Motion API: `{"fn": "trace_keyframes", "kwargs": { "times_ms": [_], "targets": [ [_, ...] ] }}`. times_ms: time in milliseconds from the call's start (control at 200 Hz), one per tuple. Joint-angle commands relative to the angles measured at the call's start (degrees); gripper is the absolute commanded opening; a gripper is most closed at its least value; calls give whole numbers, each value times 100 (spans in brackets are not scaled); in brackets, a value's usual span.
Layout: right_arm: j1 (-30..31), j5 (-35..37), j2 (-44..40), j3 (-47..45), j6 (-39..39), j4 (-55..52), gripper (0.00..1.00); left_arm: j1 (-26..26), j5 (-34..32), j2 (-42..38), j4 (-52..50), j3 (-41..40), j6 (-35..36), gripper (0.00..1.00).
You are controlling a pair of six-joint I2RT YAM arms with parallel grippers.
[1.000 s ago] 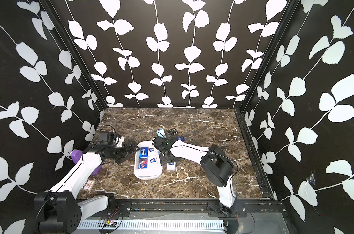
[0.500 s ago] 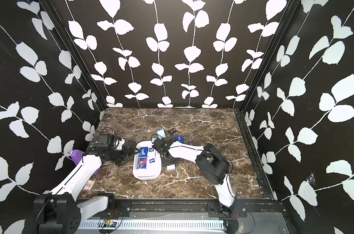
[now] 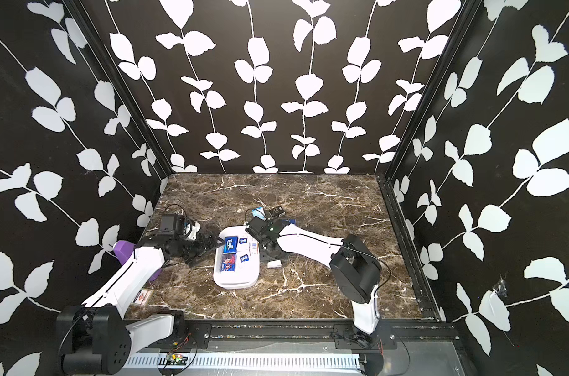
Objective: Put the pocket tissues into the storage box
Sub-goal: Pick up the pocket tissues from the center of the board, then place the pocket tissues in the storage box.
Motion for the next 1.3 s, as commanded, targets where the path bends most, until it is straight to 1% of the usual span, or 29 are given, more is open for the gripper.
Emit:
{"fn": "trace_keyframes", "kwargs": {
  "times_ms": [0, 95, 255, 335, 450, 550, 670, 775, 905, 1080, 1295],
  "targets": [
    [1, 190, -181, 620, -54, -326, 41, 19, -248, 56, 97, 61, -34, 99],
    [6, 53, -122, 1052, -65, -279, 41, 22, -342, 127, 145, -9, -93, 99],
    [70, -311, 264, 1724, -91, 221, 41, 36, -700, 205, 90, -55, -100, 99],
    [145, -487, 645, 2189, -131, 357, 41, 67, -877, 200, 6, -16, -47, 99],
    [236, -673, 1313, 3028, -170, 273, 40, 124, -1221, 160, -219, 91, 43, 99],
    [294, -774, 1832, 3648, -163, 228, 40, 173, -1652, 147, -560, 288, 158, 99],
    [316, -782, 2302, 4163, -82, 166, 40, 192, -2215, 114, -958, 535, 269, 99],
    [325, -791, 2556, 4336, 15, 264, 40, 212, -2667, 21, -1204, 699, 261, 99],
    [325, -776, 2800, 4432, 188, 315, 40, 205, -2855, -192, -1250, 762, 287, 99],
    [320, -667, 3013, 4519, 411, 275, 41, 207, -2827, -306, -1274, 820, 322, 99],
    [320, -622, 3105, 4539, 547, 226, 43, 206, -2523, -313, -1196, 795, 329, 99]
  ]
}}
